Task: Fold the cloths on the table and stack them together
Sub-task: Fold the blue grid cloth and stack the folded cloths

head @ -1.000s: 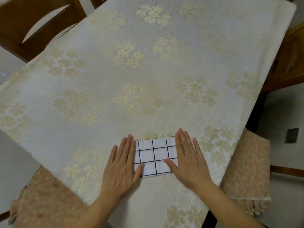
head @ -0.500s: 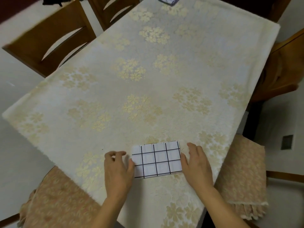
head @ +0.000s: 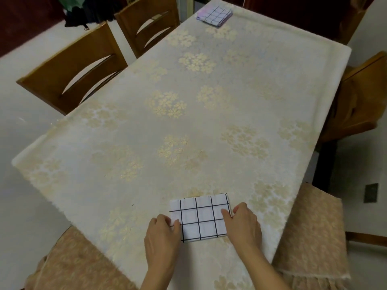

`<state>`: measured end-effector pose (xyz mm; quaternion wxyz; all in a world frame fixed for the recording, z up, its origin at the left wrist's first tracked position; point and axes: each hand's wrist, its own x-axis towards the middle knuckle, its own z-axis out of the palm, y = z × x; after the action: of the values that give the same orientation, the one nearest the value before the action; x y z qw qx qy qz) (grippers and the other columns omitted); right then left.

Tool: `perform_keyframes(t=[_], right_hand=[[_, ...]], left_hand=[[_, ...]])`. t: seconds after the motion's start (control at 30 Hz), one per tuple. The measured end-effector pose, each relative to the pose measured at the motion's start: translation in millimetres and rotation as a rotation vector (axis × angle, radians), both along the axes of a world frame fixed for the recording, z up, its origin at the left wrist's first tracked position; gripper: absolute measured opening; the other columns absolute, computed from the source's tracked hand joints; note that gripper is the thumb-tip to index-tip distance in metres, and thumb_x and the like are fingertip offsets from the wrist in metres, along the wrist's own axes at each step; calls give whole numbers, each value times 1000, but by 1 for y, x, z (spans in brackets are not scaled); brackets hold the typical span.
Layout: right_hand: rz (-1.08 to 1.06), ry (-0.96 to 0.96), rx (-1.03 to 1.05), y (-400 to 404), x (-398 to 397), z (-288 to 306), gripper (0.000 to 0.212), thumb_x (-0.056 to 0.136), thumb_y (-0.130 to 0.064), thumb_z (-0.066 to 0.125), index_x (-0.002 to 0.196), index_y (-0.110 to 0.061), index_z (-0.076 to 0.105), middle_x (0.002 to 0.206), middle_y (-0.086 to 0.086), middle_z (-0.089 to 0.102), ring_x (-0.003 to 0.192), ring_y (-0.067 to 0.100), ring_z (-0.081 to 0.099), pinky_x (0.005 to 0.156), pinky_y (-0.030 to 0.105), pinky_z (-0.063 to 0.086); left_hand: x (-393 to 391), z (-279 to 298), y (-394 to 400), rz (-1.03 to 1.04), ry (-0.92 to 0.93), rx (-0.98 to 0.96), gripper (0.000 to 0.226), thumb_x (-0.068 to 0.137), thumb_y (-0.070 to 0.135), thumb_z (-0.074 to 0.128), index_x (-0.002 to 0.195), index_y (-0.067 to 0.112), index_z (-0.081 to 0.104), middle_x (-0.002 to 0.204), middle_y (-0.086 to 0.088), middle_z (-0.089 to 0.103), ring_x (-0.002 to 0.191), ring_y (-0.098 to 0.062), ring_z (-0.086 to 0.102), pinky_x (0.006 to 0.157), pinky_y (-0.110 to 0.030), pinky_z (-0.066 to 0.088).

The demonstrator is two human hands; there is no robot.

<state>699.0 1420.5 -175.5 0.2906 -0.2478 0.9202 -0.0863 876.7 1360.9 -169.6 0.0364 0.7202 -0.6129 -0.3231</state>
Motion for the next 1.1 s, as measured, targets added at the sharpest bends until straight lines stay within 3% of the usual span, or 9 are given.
perform_keyframes(t=[0.23,0.37,0.47,0.57,0.67,0.73,0.87,1.03,1.1], right_hand=[[-64,-70,2,-5,-3,-4,26,96,-45,60,93,-21,51,86,-8,52,78,15,51,62,29,39],[-70,-137,2,-5,-6,-9,27,94,-43,62,81,-23,49,84,-5,57,75,16,55,55,29,36],[-51,-152,-17,-4,-8,-10,32,93,-41,63,72,-25,44,83,-3,55,71,15,51,51,27,30],[-33,-153,-75,-1,-10,-10,31,91,-38,64,71,-23,47,89,0,55,73,14,51,52,25,32],[-18,-182,-135,1,-12,-9,30,92,-35,64,72,-22,47,85,-2,52,70,10,48,53,23,32],[-26,-236,-168,3,-15,-8,26,93,-33,64,76,-21,49,78,-4,55,65,9,48,52,22,35],[-96,-350,-271,8,-22,-6,19,91,-25,70,81,-18,56,73,-7,54,63,7,48,53,15,37],[-175,-510,-362,14,-26,0,9,88,-24,75,85,-16,71,78,8,63,72,15,54,65,23,42],[-193,-567,-427,15,-25,11,4,89,-21,74,85,-20,74,75,0,67,73,14,59,68,22,47]], left_hand=[[-13,-2,-2,129,56,80,22,94,35,61,99,15,54,87,3,62,80,-19,55,66,-32,36],[-16,-2,-6,155,84,119,22,95,34,58,89,13,54,79,2,58,71,-12,51,57,-30,33],[-17,-7,-7,119,59,107,26,94,34,57,83,11,54,85,-5,56,71,-18,50,57,-32,34],[-19,-6,-4,110,80,75,22,94,32,57,87,11,54,91,-4,49,72,-16,48,60,-31,33],[-19,-4,-2,103,120,83,21,95,30,57,84,13,52,83,-2,55,71,-15,50,58,-31,35],[-18,-3,-3,130,169,124,19,94,30,60,89,14,51,80,1,58,72,-13,54,58,-30,38],[-15,-3,-8,213,294,198,32,89,26,70,110,19,47,97,0,62,88,-19,60,70,-31,44],[-14,3,-12,277,522,342,14,91,17,64,104,12,69,100,-7,73,89,-23,67,67,-31,50],[-16,14,-15,350,646,401,12,93,15,61,102,11,68,97,-8,73,90,-27,69,66,-35,53]])
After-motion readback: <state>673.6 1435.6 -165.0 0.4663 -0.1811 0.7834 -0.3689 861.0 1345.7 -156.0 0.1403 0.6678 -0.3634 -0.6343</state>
